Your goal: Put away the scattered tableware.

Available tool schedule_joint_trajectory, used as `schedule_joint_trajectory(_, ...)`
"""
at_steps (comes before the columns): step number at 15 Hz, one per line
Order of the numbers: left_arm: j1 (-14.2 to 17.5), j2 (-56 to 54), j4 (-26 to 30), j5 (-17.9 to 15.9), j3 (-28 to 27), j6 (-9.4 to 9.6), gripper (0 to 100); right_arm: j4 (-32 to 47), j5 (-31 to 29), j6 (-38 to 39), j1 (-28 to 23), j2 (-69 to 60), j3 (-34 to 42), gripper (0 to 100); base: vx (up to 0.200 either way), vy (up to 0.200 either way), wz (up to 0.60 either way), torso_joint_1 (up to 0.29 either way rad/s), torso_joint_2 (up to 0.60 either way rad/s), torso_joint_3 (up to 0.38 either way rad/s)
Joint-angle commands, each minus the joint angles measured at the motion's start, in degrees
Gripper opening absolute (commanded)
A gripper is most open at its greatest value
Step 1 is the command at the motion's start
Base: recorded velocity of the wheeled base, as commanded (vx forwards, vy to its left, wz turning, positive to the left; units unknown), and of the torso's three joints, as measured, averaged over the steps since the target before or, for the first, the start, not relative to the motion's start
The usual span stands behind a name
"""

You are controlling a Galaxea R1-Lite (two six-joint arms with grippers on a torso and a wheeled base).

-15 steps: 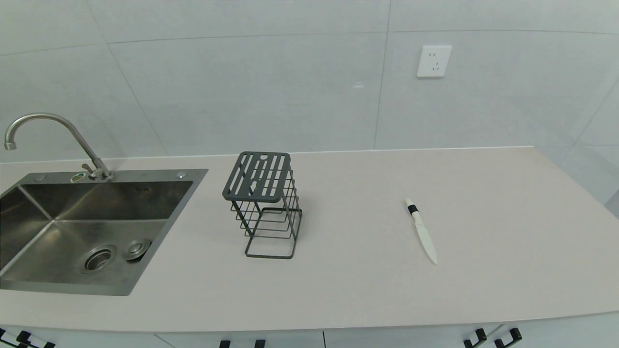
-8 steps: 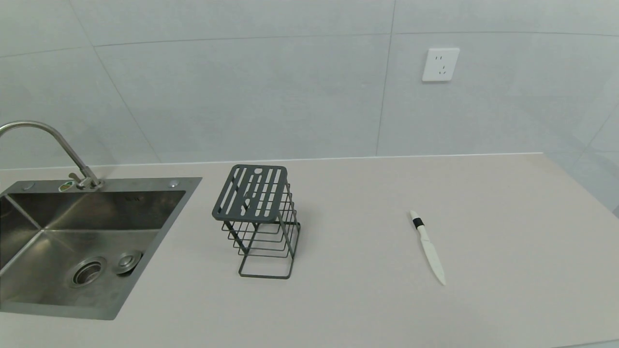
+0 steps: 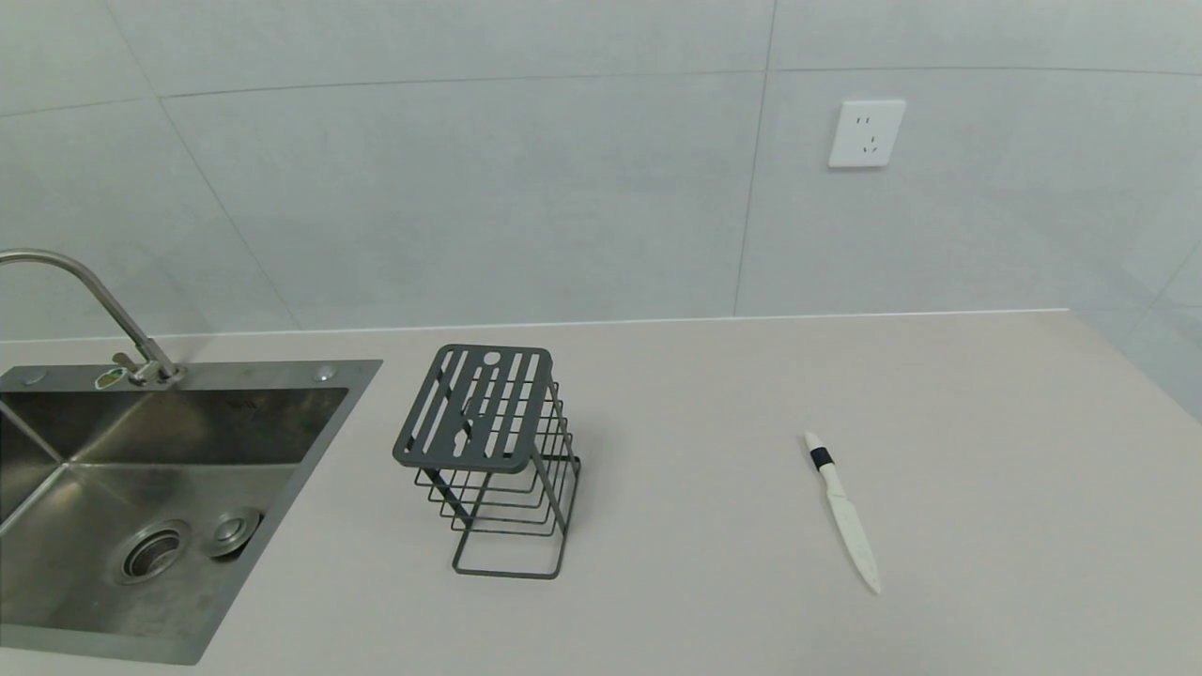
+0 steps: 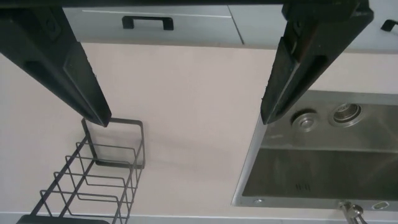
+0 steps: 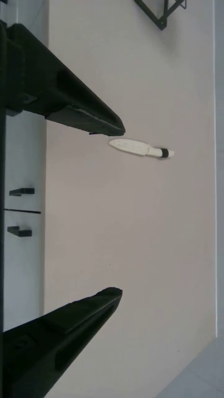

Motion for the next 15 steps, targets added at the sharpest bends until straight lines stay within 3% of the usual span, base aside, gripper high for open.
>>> schedule_joint_trajectory(1,0.02,0.07,-0.01,0.04,0.02,-0.05,100,-0.02,0.04,-0.02,0.01,0.07,0.00,100,0.000,0.000,0.00,0.000,0.00,0.000)
schedule_joint_trajectory(12,0.02,0.07,-0.10,0.04,0.02,-0.23,100,-2.21,0.31,-0.37,-0.08,0.07,0.00,100,0.000,0.000,0.00,0.020,-0.04,-0.021)
schedule_joint_trajectory(15,0.02,0.07,-0.10,0.04,0.02,-0.05,100,-10.74,1.80,-3.09,0.01,0.07,0.00,100,0.000,0.000,0.00,0.000,0.00,0.000)
